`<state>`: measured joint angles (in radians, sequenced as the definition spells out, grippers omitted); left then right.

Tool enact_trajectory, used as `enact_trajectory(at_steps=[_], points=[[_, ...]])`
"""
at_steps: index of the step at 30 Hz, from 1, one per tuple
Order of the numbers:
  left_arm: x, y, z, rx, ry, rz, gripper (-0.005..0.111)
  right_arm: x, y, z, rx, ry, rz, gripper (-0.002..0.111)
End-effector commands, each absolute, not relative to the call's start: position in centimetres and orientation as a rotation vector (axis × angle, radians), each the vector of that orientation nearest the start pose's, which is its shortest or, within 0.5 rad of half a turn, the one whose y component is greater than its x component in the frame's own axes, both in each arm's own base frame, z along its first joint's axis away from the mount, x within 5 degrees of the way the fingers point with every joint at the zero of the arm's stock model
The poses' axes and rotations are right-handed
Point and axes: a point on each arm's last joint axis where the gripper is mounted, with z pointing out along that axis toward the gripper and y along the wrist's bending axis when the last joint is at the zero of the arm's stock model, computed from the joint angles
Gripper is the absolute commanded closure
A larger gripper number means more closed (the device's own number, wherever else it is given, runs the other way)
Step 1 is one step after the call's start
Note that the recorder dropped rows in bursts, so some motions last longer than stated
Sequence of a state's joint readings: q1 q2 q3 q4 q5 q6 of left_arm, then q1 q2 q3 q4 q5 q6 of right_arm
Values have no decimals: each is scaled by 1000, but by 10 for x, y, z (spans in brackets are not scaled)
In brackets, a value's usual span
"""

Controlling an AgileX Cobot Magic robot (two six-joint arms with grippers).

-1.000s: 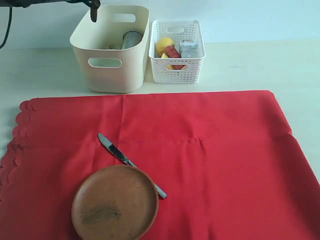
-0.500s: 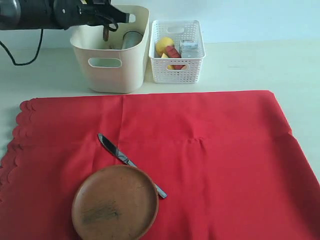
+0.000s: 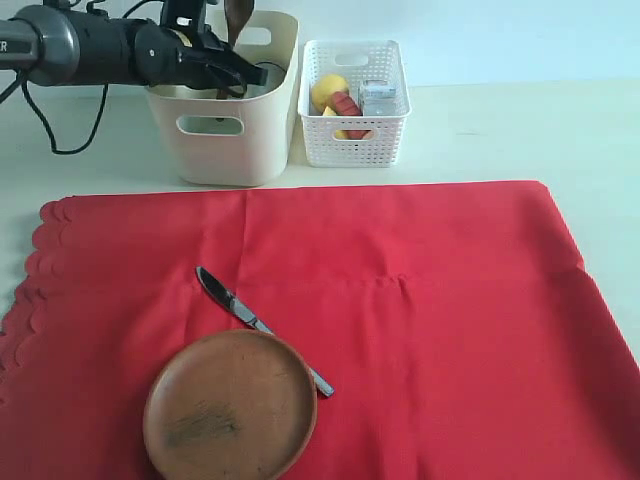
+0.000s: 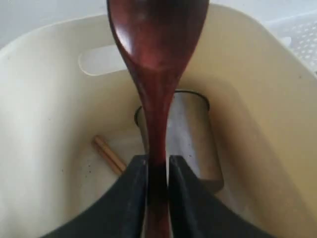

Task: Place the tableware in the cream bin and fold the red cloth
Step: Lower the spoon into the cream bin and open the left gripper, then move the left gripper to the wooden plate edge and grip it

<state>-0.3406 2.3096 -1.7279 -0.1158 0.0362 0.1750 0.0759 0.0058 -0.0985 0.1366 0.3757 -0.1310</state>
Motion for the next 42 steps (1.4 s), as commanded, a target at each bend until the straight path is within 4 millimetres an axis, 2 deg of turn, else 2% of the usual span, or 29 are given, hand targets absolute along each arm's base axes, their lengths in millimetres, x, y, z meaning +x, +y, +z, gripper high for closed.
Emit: enact_trajectory(at_steps=[1, 4, 6, 13, 16, 19, 24, 28, 30, 42], points=[[497, -175, 171, 420, 2076, -176, 65, 49, 8, 213, -101, 1746, 88, 108], [493, -174, 185, 424, 2080, -180, 47, 49, 8, 213, -101, 1746, 88, 108], [490, -173, 198, 425, 2076, -183, 41, 49, 8, 213, -101, 1746, 88, 108], [467, -168, 248, 461, 2148, -198, 39, 49, 8, 213, -101, 1746, 88, 108], [444, -162, 276, 505, 2256, -206, 40, 49, 8, 213, -101, 1746, 88, 108], [424, -157, 289, 552, 2384, -208, 40, 49, 8, 213, -101, 1746, 88, 108], [397, -151, 290, 631, 2572, -236, 42, 49, 8, 213, -101, 1746, 88, 108], [367, -156, 285, 733, 2589, -322, 58, 49, 8, 213, -101, 1746, 88, 108], [351, -157, 281, 762, 2615, -366, 58, 49, 8, 213, -101, 1746, 88, 108], [284, -139, 246, 732, 2822, -484, 58, 49, 8, 213, -101, 1746, 88, 108]])
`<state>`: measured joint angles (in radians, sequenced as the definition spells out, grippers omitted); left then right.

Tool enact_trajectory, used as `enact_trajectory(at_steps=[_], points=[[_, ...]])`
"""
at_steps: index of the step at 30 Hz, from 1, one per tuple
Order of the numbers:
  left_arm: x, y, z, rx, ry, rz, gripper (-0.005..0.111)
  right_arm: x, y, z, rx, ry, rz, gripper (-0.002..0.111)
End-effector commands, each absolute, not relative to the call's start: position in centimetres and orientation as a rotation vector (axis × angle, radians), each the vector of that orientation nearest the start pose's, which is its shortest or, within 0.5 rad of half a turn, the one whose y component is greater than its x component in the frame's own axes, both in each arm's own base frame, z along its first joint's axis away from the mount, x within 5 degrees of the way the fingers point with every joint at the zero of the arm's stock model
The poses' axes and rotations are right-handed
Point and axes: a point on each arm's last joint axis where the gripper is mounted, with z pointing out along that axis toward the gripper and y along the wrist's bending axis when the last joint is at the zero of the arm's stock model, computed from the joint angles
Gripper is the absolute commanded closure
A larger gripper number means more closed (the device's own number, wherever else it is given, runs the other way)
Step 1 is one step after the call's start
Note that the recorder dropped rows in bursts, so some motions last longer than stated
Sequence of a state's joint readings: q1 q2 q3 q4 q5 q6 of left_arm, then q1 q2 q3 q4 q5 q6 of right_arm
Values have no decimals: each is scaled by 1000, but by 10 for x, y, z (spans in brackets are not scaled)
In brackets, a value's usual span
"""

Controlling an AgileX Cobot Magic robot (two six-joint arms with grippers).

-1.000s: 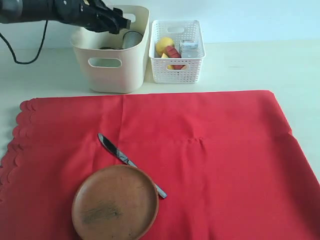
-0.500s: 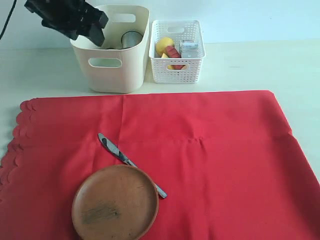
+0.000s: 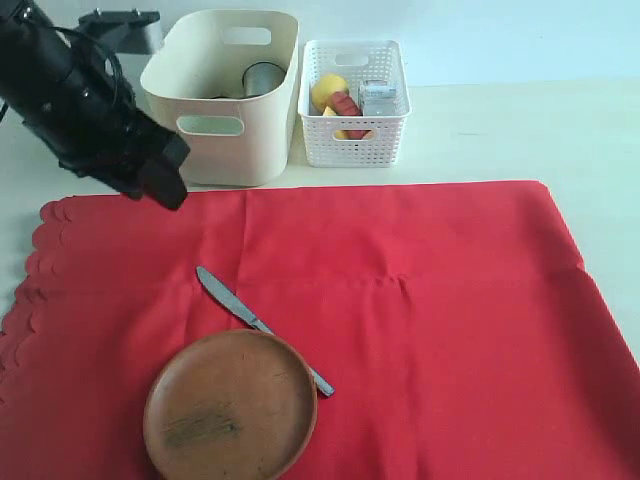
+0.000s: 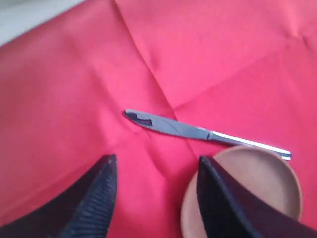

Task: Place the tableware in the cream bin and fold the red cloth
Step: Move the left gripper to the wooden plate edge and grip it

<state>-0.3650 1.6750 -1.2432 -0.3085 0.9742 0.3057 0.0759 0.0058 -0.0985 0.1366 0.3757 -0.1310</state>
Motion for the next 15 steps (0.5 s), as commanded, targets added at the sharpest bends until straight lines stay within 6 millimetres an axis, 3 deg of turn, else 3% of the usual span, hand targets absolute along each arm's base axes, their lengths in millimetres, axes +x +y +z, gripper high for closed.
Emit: enact_trajectory(at_steps=[1, 10, 15], points=[[278, -138, 243, 721, 2839, -506, 58, 49, 8, 213, -101, 1746, 88, 108], [222, -131, 202, 617, 2969, -770, 58, 49, 8, 213, -101, 1746, 88, 108], [200, -122, 178, 530, 2998, -756, 58, 49, 8, 212, -102, 1750, 88, 108]])
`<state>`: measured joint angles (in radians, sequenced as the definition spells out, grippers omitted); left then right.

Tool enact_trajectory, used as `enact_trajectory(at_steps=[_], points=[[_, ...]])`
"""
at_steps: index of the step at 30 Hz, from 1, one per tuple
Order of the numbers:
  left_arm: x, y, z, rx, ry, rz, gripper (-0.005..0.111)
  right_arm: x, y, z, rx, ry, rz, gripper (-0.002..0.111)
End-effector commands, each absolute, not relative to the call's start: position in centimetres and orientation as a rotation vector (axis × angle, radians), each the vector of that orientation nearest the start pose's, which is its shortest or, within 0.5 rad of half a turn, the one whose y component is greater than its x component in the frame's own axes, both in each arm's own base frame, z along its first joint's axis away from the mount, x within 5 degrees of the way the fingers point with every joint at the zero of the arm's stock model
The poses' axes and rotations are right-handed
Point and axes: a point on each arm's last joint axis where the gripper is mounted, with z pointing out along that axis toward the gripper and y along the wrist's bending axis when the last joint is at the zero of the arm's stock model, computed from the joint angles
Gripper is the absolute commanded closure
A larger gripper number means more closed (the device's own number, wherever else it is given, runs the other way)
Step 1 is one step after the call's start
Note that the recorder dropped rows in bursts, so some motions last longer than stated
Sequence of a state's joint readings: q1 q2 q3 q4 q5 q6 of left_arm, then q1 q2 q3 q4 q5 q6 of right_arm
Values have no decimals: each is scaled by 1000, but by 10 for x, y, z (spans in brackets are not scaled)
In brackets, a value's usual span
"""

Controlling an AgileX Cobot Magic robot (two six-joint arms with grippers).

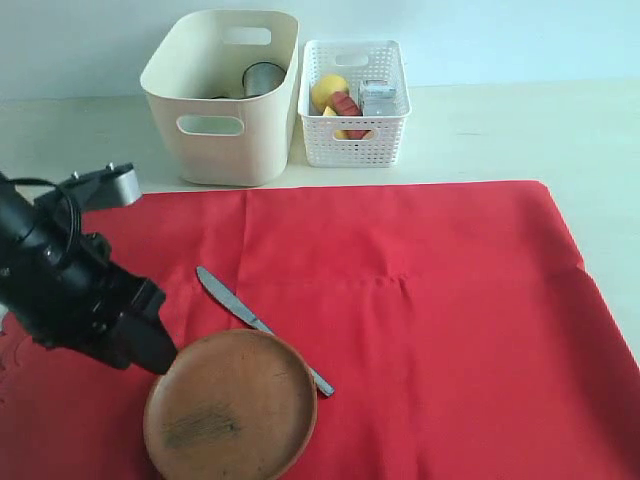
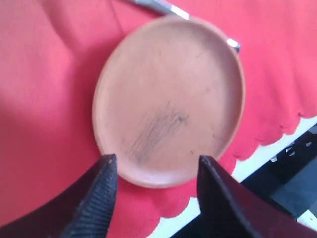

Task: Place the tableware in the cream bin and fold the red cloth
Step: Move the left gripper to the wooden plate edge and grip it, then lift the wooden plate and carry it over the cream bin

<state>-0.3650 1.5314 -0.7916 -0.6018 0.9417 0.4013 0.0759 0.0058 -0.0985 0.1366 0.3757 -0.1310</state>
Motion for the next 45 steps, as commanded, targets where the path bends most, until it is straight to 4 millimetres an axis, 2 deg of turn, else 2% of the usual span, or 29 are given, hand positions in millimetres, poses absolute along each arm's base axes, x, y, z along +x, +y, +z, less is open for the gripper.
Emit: enact_trajectory(at_steps=[1, 8, 14, 33, 41, 45], points=[[197, -120, 173, 500, 3007, -756, 58, 49, 8, 212, -102, 1750, 88, 108], [186, -114, 150, 302, 2968, -747, 58, 49, 8, 212, -102, 1750, 88, 108], [188, -114, 148, 252, 2931, -749, 58, 49, 8, 212, -102, 1750, 88, 108], [197, -119, 120, 238, 2970, -763, 58, 49, 8, 212, -102, 1750, 88, 108], [195, -126, 118, 289, 2960, -900, 58, 49, 8, 212, -102, 1750, 88, 108], [194, -126, 113, 291, 2982, -898, 59, 49, 8, 212, -102, 1750, 88, 108]])
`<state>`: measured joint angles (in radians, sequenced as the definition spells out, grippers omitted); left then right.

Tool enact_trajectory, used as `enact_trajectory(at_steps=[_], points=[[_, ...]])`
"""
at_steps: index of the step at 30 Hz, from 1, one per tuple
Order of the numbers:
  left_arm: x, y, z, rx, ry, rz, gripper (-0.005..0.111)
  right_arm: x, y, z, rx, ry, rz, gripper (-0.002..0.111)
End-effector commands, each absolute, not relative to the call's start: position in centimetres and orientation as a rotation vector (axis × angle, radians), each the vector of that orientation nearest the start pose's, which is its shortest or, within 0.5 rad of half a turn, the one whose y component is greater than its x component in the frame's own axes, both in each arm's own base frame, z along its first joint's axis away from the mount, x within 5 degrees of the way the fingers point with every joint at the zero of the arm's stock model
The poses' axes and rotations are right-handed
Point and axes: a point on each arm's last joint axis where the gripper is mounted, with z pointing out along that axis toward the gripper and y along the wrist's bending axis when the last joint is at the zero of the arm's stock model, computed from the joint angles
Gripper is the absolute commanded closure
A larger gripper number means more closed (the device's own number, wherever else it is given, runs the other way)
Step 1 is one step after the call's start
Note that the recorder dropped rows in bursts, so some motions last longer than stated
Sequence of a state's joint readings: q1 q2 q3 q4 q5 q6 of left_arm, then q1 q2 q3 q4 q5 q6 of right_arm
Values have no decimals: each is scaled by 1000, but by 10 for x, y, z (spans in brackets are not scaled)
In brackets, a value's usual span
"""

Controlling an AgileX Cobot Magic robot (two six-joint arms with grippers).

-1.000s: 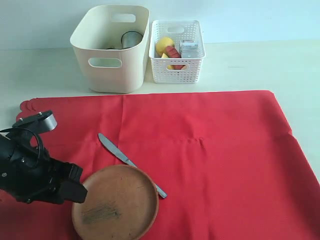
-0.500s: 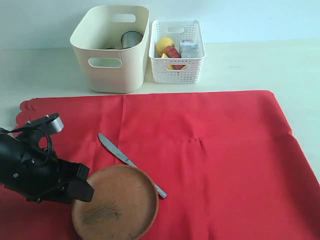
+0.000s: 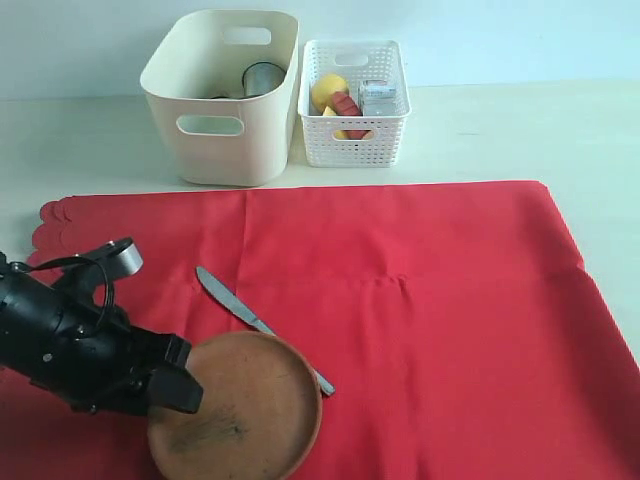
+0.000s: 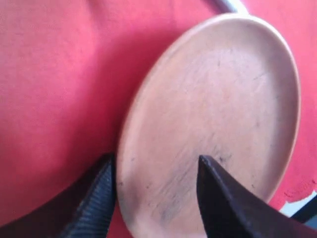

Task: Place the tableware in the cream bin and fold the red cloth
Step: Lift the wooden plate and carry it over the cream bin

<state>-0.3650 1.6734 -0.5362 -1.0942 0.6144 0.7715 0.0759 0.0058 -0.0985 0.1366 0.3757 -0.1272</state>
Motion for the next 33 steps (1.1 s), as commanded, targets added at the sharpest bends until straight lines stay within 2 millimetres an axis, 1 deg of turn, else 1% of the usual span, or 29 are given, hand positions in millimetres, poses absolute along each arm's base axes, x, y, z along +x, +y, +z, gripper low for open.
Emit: enact_trajectory(at_steps=[1, 3, 6, 7, 8, 12, 14, 21, 24, 27, 29, 30, 31, 33], points=[[194, -126, 112, 298, 2985, -897, 59, 49, 8, 212, -102, 1750, 88, 108], [194, -126, 109, 298, 2996, -886, 67, 49, 8, 212, -102, 1750, 88, 108], [197, -124, 105, 290, 2993, -846, 86, 49, 8, 212, -102, 1750, 88, 108], [197, -124, 105, 288, 2989, -830, 94, 49, 8, 212, -102, 1750, 88, 108], [199, -123, 104, 284, 2979, -804, 106, 49, 8, 212, -102, 1750, 88, 108], [199, -123, 105, 280, 2974, -808, 107, 49, 8, 212, -102, 1750, 88, 108], [198, -124, 110, 295, 2964, -839, 107, 49, 8, 212, -102, 1750, 88, 108], [194, -126, 138, 341, 2861, -903, 107, 49, 8, 212, -102, 1750, 88, 108], [190, -126, 159, 366, 2778, -945, 107, 49, 8, 212, -102, 1750, 88, 108], [188, -125, 172, 359, 2725, -956, 107, 49, 8, 212, -102, 1750, 88, 108], [187, -126, 185, 374, 2670, -969, 107, 49, 8, 212, -102, 1750, 88, 108], [188, -127, 194, 371, 2638, -981, 107, 49, 8, 213, -102, 1748, 88, 108], [192, -128, 208, 371, 2588, -997, 107, 49, 8, 213, -102, 1746, 88, 108], [197, -131, 225, 371, 2533, -1007, 107, 49, 8, 213, -102, 1746, 88, 108]])
